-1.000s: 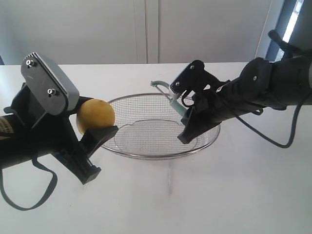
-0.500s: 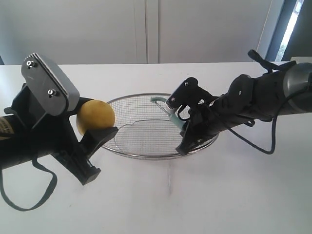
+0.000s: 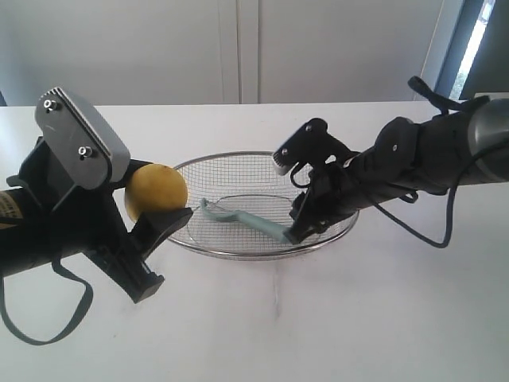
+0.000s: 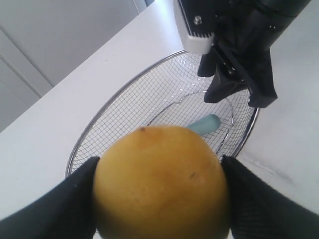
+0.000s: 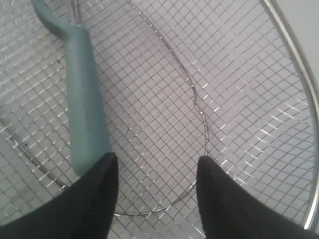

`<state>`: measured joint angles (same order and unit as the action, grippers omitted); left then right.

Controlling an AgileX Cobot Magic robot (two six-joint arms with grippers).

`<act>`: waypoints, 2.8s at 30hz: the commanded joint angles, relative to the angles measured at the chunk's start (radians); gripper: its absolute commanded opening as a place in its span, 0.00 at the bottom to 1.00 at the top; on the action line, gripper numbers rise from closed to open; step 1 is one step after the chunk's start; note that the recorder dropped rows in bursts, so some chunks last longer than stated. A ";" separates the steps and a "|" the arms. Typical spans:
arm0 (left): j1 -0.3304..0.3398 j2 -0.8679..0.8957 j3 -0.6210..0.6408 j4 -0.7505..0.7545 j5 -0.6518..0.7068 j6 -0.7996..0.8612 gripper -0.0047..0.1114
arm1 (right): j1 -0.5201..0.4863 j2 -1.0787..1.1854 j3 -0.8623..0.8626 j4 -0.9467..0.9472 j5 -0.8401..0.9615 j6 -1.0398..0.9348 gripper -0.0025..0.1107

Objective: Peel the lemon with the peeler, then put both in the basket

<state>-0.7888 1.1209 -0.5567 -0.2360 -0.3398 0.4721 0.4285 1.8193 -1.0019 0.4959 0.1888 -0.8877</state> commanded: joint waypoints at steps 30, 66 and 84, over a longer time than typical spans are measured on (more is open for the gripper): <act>-0.003 0.047 -0.324 -0.018 0.816 -0.210 0.04 | 0.002 -0.586 -0.002 -0.003 0.354 0.342 0.02; 0.197 0.827 -0.871 0.193 0.709 -0.297 0.13 | 0.002 -0.586 -0.002 -0.377 0.462 0.676 0.02; 0.197 0.843 -0.870 0.193 0.734 -0.267 0.59 | 0.002 -0.586 -0.002 -0.377 0.459 0.676 0.02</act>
<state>-0.5936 1.9727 -1.4246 -0.0335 0.3835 0.1998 0.4285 1.2421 -1.0019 0.1260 0.6550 -0.2191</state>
